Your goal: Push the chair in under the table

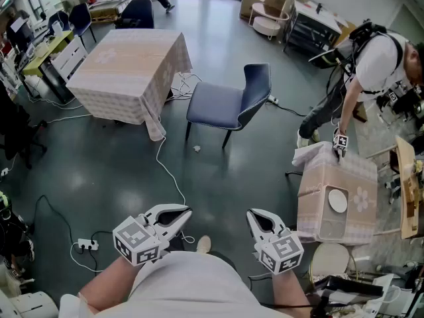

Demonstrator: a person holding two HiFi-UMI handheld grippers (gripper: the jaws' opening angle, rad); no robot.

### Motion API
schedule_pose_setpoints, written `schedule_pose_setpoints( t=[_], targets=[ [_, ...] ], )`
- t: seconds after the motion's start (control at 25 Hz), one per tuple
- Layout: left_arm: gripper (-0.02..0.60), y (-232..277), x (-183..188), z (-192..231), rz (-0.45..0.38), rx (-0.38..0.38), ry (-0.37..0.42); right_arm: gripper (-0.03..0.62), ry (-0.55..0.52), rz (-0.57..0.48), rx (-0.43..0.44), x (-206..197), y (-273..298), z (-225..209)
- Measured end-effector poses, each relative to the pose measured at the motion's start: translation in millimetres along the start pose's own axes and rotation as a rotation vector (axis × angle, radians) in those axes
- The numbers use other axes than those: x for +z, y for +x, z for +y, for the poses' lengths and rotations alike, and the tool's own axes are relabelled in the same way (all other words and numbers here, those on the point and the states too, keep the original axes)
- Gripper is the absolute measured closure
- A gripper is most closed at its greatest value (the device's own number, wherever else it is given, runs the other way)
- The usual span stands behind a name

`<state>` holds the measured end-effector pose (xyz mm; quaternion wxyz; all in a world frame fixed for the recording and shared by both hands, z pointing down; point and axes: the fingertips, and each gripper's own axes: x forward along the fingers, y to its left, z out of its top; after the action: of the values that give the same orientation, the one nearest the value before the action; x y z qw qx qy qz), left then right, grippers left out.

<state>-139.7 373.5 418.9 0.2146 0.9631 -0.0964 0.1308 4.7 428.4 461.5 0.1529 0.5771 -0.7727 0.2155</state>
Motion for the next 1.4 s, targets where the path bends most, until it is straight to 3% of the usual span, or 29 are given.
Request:
schedule_pose_setpoints(
  t=[0.28, 0.52, 0.72, 0.96, 1.12, 1.24, 1.4],
  targets=[
    [0.570, 16.2, 10.8, 57.1, 0.009, -0.008, -0.012, 0.582, -0.021, 0.002, 0.002, 27.0, 58.6, -20.4],
    [0.571, 40.6, 58.7, 132.0, 0.012, -0.054, 0.007, 0.582, -0.016, 0.025, -0.038, 70.3, 123.4, -49.0],
    [0.571, 48.7, 102.0, 203.7, 0.038, -0.128, 0.032, 0.582, 0.057, 0.025, -0.103, 116.8, 188.0, -85.4],
    [0.571, 70.2, 119.0, 270.9, 0.082, -0.151, 0.043, 0.579, 0.075, 0.020, -0.226, 147.8, 234.0, -145.4],
    [0.569, 105.0, 141.8, 294.6, 0.061, -0.143, 0.023, 0.570, 0.082, 0.054, -0.225, 157.7, 255.4, -204.8],
    [0.569, 142.5, 158.1, 309.4, 0.073, -0.095, 0.038, 0.492, 0.089, 0.076, -0.224, 165.4, 268.6, -268.2],
    [0.569, 203.3, 195.7, 331.2, 0.047, -0.022, 0.041, 0.471, 0.070, 0.096, -0.236, 179.4, 295.0, -367.9]
  ],
)
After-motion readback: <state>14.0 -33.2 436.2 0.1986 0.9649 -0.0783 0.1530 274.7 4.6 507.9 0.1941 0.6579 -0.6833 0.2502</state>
